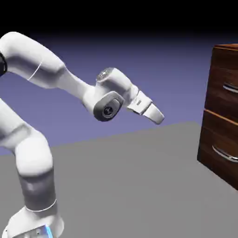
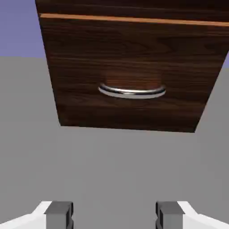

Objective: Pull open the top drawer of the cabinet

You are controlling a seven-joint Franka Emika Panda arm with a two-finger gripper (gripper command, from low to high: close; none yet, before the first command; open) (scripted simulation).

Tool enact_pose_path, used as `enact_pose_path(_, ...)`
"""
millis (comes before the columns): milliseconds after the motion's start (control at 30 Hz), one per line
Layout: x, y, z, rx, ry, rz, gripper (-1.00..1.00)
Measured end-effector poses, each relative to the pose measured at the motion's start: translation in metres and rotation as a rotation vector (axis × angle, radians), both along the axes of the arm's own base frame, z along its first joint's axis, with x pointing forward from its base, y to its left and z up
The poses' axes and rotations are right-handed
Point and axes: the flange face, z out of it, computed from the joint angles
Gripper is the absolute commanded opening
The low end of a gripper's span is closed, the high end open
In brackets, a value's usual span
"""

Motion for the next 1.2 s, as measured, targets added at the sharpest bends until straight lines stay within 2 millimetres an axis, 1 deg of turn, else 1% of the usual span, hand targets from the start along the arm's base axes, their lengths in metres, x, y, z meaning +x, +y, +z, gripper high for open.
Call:
enact_pose_path(200,0.037,-0.046,-0.042,0.272,0.143,-0.242,0.0)
enact_pose_path(367,0.059,-0.084,-0.085,0.455,0.246,-0.462,0.0)
enact_pose_path(500,0.07,-0.116,-0.12,0.576,0.303,-0.651,0.0)
enact_pose_path(600,0.076,-0.135,-0.144,0.652,0.328,-0.785,0.0)
enact_pose_path(767,0.083,-0.169,-0.175,0.756,0.325,-1.005,0.0)
enact_pose_path(900,0.088,-0.195,-0.192,0.825,0.279,-1.164,0.0)
enact_pose_path(1000,0.092,-0.213,-0.197,0.871,0.22,-1.266,0.0)
enact_pose_path(1100,0.099,-0.229,-0.197,0.915,0.141,-1.347,0.0)
enact_pose_path(1200,0.108,-0.242,-0.191,0.958,0.046,-1.404,0.0)
